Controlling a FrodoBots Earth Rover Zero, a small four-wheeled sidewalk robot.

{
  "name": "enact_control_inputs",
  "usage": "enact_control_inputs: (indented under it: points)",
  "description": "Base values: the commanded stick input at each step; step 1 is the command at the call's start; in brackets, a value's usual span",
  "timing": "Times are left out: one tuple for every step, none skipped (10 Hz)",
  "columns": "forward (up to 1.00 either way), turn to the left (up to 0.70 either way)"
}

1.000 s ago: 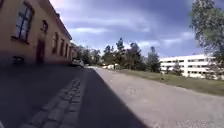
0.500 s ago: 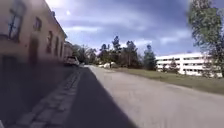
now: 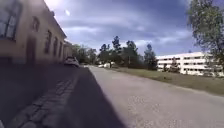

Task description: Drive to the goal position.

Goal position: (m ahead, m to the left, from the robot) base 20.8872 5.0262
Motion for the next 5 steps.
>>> enact_control_inputs:
  points:
    - [0.7,0.07]
    - [0.7,0.07]
    - [0.7,0.07]
    - [0.7,0.07]
    - [0.7,0.07]
